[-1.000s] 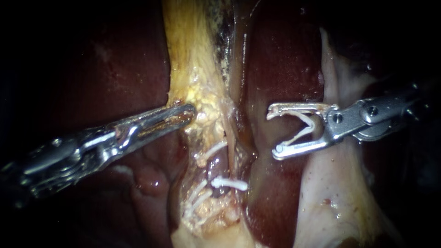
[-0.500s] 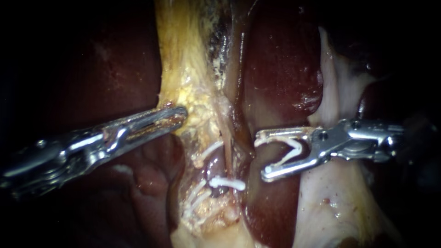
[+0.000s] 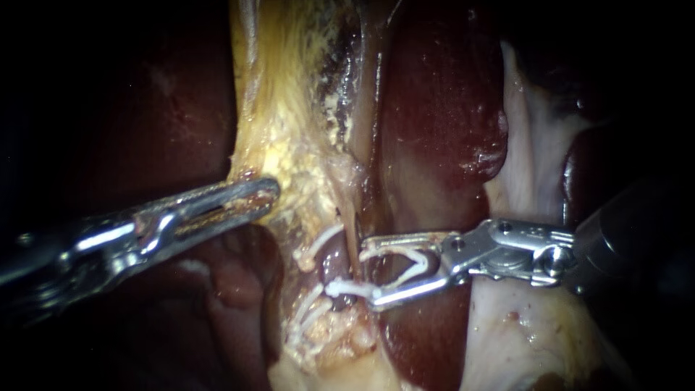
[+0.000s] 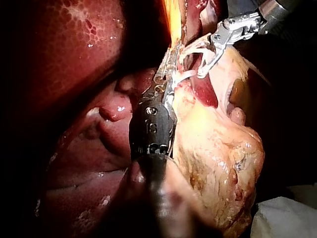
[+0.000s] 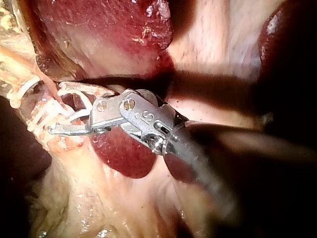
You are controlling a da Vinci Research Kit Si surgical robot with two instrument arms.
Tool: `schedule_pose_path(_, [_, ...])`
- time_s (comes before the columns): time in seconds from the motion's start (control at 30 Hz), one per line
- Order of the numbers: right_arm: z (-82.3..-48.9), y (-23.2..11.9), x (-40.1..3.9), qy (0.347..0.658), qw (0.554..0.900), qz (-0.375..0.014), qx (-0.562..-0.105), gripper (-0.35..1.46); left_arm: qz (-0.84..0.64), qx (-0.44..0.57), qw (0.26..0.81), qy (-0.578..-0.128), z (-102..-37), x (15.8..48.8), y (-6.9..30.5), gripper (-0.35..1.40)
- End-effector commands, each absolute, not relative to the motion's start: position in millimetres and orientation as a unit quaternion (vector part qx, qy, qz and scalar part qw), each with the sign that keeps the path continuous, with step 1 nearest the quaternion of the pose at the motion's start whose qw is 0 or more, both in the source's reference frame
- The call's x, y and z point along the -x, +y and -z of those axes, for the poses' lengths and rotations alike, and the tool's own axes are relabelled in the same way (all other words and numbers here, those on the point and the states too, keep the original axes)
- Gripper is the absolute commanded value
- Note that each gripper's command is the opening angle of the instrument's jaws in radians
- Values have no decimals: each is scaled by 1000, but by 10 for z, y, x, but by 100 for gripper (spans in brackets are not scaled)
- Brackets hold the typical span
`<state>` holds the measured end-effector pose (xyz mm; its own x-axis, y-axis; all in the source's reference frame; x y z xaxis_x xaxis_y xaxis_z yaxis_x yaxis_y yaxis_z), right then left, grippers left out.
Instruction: Clipping second clip right tube
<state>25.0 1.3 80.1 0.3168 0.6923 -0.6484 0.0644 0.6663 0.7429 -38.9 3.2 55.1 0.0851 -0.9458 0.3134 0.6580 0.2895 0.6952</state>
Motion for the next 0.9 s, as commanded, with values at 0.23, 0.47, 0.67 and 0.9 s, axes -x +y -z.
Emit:
schedule_pose_path(0.23, [-811, 10, -261, 539, 739, -216, -342, 57, 566, -193, 709, -374, -544, 390, 29, -35])
schedule_pose_path(0.47, [-816, 5, -279, 537, 737, -217, -347, 57, 566, -193, 709, -374, -542, 391, 29, -35])
schedule_pose_path(0.67, [-814, 4, -285, 534, 735, -220, -356, 51, 566, -193, 709, -374, -542, 390, 29, -35])
schedule_pose_path(0.9, [-813, 3, -284, 525, 728, -238, -371, -3, 566, -193, 709, -374, -543, 390, 29, -35])
